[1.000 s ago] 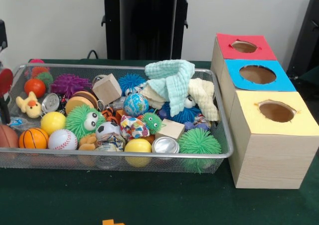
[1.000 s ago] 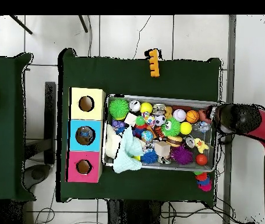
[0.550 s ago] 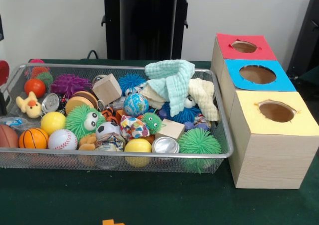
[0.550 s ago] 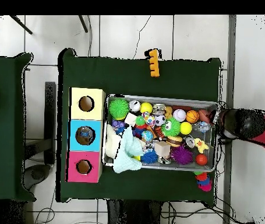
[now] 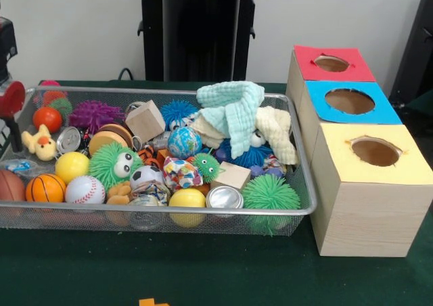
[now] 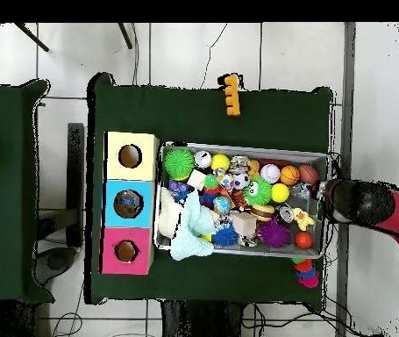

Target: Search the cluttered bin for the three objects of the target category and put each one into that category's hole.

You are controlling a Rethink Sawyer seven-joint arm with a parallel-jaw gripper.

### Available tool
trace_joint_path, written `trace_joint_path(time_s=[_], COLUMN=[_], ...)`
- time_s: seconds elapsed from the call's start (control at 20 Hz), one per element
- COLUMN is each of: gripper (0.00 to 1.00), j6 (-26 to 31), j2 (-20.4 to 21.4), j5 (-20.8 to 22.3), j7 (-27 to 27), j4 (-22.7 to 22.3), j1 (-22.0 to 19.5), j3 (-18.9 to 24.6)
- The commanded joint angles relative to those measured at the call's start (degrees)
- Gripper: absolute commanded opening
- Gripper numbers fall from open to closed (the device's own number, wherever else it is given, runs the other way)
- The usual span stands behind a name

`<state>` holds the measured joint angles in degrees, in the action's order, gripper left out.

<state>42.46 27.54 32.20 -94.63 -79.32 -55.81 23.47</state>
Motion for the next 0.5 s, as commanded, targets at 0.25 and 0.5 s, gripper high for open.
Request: trace_joint_path(time_s=[0.25, 0.5], gripper=[1.00, 1.00], j6=[-4.5, -7.0], j2=[-1.0, -4.1], j5=[4.9, 6.8], j7=[10.7, 10.9], j4=[-7.3, -5.1], j1=[-1.8, -1.8], j3=[3.2, 3.9])
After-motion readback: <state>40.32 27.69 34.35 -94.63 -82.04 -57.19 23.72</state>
